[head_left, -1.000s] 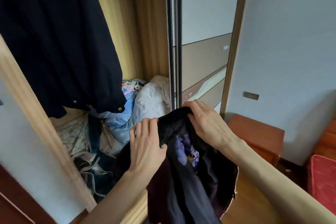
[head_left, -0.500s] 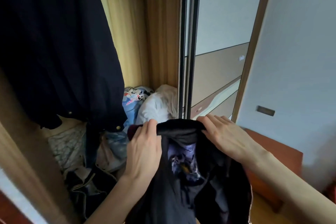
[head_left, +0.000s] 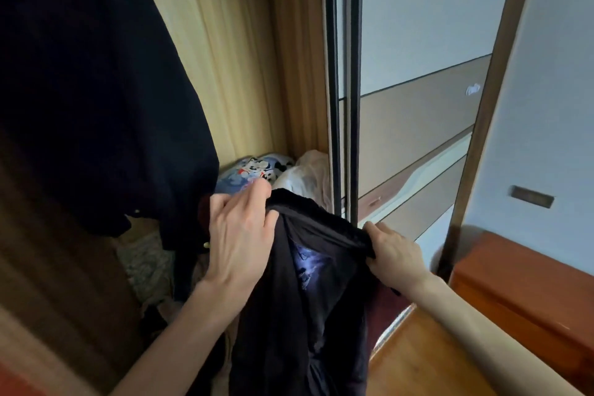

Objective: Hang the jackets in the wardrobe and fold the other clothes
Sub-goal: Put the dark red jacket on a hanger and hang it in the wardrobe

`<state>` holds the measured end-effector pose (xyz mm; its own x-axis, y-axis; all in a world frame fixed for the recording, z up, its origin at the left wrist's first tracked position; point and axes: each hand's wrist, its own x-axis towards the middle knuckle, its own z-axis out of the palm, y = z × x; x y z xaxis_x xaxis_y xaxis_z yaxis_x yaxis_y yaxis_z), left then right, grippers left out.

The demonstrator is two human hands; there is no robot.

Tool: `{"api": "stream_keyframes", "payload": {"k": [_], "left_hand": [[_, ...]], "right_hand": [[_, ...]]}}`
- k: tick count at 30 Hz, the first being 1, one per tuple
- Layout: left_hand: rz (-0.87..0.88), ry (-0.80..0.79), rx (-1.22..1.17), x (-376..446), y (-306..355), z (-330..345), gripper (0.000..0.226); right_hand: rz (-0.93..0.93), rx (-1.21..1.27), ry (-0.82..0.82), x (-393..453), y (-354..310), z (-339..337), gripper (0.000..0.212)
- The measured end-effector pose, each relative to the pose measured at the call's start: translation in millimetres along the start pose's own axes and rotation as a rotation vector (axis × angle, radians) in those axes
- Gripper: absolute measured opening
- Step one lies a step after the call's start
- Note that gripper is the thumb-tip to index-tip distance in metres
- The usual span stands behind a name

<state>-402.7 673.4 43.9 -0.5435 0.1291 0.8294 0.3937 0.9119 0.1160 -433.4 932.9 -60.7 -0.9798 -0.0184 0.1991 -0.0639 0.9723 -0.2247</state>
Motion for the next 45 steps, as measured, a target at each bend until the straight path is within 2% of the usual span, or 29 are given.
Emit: {"api": "stream_keyframes", "payload": {"k": [3, 5, 10, 11, 14, 16, 18, 20, 21, 23, 25, 30, 35, 37, 42, 45], "left_hand": [[-0.093, 0.033, 0.054, 10.2, -7.7, -4.8, 0.038], [-0.139, 0.033, 0.130, 11.9, -18.5, -9.4, 0.033], [-0.390, 0.030, 0.208, 5.6, -41.5, -15.2, 0.011], [-0.438, 0.045, 0.177, 4.8, -40.8, -14.5, 0.007], [-0.596, 0.053, 0.035, 12.2, -37.0, -17.7, 0.016], [-0.590, 0.053, 0.082, 20.5, -34.0, -26.5, 0.014], [-0.422, 0.012, 0.306, 29.3, -30.5, -39.0, 0.018], [-0.245, -0.073, 0.479, 36.9, -26.7, -47.9, 0.029], [-0.180, -0.096, 0.522, 40.4, -25.6, -50.1, 0.031], [-0.127, -0.120, 0.549, 47.6, -24.4, -53.1, 0.033], [-0.144, -0.136, 0.501, 50.4, -27.9, -55.1, 0.031], [-0.345, -0.116, 0.138, 42.9, -44.6, -64.6, 0.022], [-0.353, -0.220, -0.238, 49.3, -61.8, -84.3, 0.011], [-0.330, -0.241, -0.311, 54.8, -66.9, -95.3, 0.022], [-0.290, -0.139, -0.307, 76.4, -78.5, -113.9, 0.042], [-0.275, -0.010, -0.020, 93.2, -89.3, -118.9, 0.039]], "right_hand": [[-0.085, 0.038, -0.031, 23.3, 7.0, 7.0, 0.024], [-0.208, 0.104, 0.050, 38.2, 14.3, -2.1, 0.017], [-0.514, 0.094, 0.321, 72.2, 17.1, -53.4, 0.025], [-0.597, 0.140, 0.307, 80.0, 17.1, -66.5, 0.026], [-0.819, 0.233, 0.095, 104.0, 17.2, -105.3, 0.029], [-0.878, 0.281, 0.102, 122.5, 24.8, -123.1, 0.033], [-0.830, 0.293, 0.181, 139.3, 34.9, -138.7, 0.041], [-0.747, 0.176, 0.361, 147.7, 38.3, -151.0, 0.045], [-0.726, 0.137, 0.441, 149.9, 37.6, -155.8, 0.046], [-0.719, 0.169, 0.489, 153.2, 30.7, -164.0, 0.047], [-0.710, 0.283, 0.457, 158.6, 22.1, -169.3, 0.048], [-0.711, 0.442, 0.434, 171.4, -8.0, -181.1, 0.044], [-0.667, 0.528, 0.439, 188.9, -39.8, -199.9, 0.043], [-0.648, 0.570, 0.422, 194.9, -51.9, -209.8, 0.041], [-0.663, 0.655, 0.379, 206.2, -81.9, -233.8, 0.040], [-0.694, 0.646, 0.368, 212.5, -93.7, -240.8, 0.037]]}}
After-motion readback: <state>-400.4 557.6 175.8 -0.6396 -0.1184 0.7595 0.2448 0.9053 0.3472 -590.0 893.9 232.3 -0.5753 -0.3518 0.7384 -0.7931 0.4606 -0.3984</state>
